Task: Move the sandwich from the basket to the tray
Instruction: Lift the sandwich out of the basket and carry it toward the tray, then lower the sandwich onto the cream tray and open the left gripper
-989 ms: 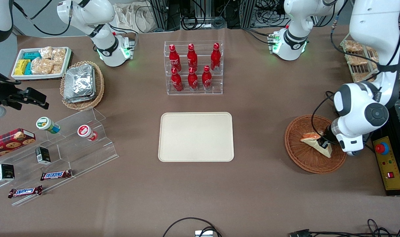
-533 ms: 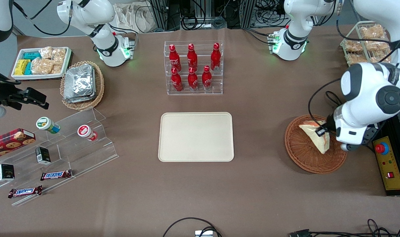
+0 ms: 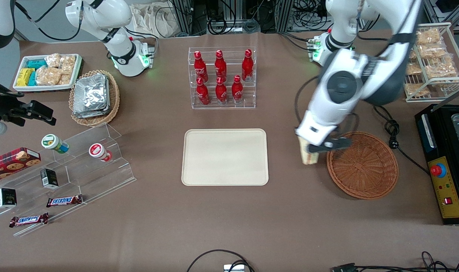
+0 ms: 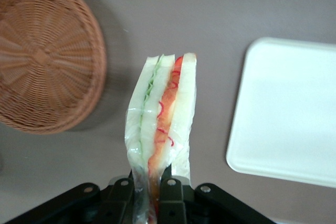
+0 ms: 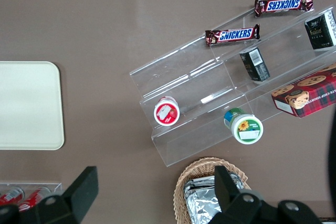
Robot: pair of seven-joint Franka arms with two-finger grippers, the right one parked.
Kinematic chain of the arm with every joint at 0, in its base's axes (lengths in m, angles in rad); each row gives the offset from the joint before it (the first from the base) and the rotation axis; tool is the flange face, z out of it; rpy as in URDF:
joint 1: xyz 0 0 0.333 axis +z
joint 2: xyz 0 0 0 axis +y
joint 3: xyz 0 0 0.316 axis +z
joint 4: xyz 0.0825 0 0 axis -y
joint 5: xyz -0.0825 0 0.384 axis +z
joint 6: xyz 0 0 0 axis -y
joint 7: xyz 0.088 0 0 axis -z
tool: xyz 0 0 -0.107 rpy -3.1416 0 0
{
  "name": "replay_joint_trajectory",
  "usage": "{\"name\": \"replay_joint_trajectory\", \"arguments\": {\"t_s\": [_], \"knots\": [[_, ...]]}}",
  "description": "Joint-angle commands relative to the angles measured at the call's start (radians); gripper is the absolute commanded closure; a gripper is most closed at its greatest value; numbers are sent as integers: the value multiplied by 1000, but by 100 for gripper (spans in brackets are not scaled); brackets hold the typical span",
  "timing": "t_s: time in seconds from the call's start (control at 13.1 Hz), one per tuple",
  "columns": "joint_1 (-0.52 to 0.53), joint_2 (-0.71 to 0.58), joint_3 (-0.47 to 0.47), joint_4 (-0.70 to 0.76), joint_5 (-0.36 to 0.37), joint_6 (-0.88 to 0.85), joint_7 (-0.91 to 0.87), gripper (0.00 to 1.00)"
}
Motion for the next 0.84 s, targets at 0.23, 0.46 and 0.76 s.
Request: {"name": "replay_joint_trajectory", "arguments": {"t_s": [0.23, 0.46, 0.76], "knots": [[-208, 283, 13, 209, 70, -15, -138, 88], [-238, 410, 15, 274, 114, 4, -132, 88], [-241, 519, 15, 384, 139, 13, -141, 82]]}}
